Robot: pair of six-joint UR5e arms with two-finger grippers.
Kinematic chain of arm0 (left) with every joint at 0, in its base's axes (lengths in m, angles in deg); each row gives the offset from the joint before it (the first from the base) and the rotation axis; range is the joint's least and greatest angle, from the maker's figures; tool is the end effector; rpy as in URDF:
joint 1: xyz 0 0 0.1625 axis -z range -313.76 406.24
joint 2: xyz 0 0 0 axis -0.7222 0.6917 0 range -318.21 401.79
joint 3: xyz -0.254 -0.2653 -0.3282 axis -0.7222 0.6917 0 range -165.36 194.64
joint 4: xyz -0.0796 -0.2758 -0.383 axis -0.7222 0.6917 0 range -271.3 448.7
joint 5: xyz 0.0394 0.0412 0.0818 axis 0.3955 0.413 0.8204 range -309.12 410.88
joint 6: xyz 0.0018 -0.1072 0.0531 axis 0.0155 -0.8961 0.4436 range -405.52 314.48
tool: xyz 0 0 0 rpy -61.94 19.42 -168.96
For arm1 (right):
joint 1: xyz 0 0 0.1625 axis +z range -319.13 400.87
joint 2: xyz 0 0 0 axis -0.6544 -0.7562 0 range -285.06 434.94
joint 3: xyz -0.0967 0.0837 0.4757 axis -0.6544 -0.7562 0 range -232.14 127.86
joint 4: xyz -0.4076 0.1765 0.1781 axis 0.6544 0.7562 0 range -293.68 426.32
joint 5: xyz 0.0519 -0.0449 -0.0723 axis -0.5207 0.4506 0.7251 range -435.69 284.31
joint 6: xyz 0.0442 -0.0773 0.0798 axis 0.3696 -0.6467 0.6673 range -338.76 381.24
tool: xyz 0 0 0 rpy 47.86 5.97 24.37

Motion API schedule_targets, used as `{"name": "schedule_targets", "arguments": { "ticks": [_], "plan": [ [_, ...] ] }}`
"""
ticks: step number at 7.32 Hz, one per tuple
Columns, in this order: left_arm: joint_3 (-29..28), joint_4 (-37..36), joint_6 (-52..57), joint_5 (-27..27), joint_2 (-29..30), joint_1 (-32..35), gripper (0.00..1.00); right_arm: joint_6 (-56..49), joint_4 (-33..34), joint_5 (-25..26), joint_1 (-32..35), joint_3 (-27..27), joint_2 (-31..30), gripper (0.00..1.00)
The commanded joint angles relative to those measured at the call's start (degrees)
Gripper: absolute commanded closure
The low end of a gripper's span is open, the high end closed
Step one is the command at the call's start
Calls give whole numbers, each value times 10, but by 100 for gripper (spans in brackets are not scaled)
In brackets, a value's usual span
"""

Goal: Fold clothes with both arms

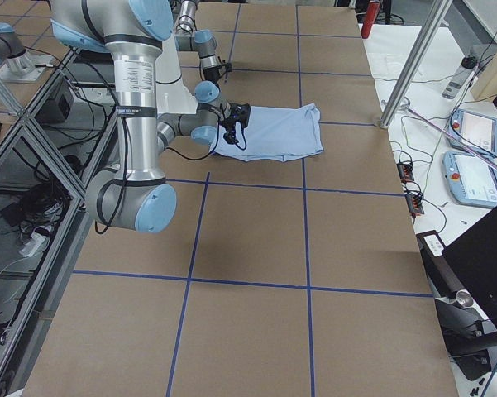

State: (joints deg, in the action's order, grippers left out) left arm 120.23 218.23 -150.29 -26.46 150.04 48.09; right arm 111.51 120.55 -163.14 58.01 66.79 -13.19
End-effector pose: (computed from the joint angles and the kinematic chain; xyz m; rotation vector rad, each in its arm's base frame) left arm 0.6710 -0.1813 0.3121 0.0456 1.2970 -0.3901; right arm -0.4943 -0.2974 0.3755 0.2102 -1.1481 0.2946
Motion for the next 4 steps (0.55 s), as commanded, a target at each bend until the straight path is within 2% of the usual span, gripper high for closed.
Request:
{"name": "schedule_targets", "arguments": {
  "ticks": [1,3,4],
  "plan": [
    [-12,0,0,0,8,0,25,0,0,0,0,0,0,0],
    [-19,0,0,0,15,0,25,4,0,0,0,1,0,0],
    [-18,0,0,0,16,0,29,4,0,0,0,1,-1,0]
  ]
}}
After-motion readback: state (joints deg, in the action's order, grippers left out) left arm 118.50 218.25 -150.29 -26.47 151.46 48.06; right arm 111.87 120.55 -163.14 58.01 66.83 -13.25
